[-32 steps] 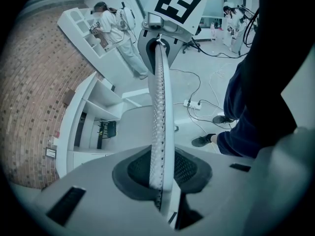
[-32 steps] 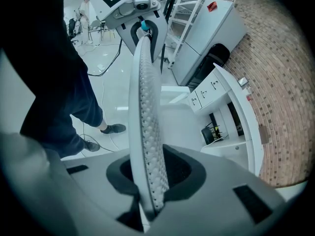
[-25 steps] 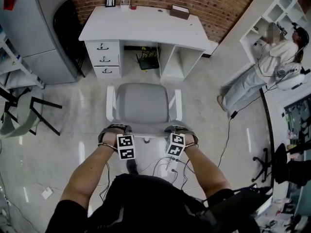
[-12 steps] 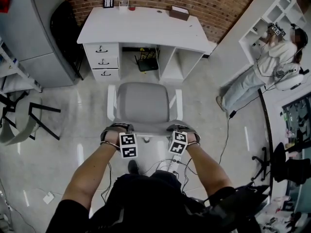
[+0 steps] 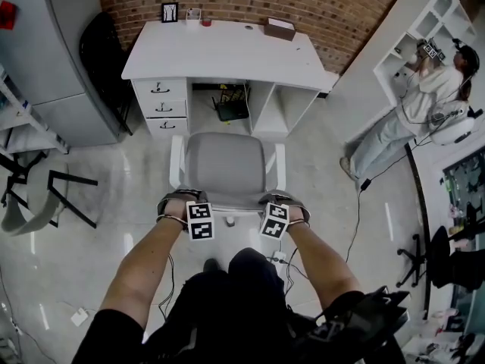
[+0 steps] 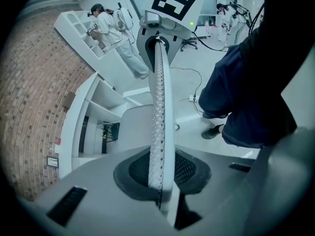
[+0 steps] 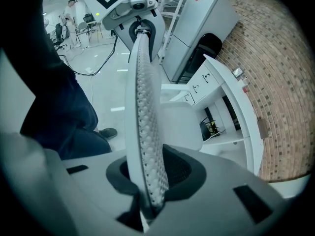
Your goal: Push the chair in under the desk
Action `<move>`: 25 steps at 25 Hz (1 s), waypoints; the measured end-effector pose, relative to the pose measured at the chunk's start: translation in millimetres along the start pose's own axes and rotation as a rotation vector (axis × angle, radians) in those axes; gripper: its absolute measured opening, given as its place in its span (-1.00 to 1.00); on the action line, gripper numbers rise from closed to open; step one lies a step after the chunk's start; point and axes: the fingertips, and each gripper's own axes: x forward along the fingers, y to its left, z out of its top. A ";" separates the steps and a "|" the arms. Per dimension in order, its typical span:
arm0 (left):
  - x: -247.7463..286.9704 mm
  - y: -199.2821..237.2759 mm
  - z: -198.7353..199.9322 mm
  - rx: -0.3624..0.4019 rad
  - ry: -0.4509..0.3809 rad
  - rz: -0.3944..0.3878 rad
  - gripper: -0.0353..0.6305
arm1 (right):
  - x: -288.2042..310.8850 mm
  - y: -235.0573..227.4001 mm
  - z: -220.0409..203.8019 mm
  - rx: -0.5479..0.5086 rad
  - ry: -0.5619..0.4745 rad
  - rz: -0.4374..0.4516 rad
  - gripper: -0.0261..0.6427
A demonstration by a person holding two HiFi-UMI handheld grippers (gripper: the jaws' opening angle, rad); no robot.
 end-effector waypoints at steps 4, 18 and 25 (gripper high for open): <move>4.3 13.7 -3.6 0.003 0.004 0.010 -0.72 | 4.3 -12.1 2.9 0.003 0.003 0.008 -0.69; 24.4 69.8 -7.3 -0.051 0.076 -0.001 -0.71 | 22.0 -73.9 4.6 -0.053 -0.023 -0.004 -0.72; 34.1 98.6 -11.0 -0.067 0.085 -0.002 -0.71 | 32.4 -104.3 7.7 -0.063 -0.027 0.016 -0.72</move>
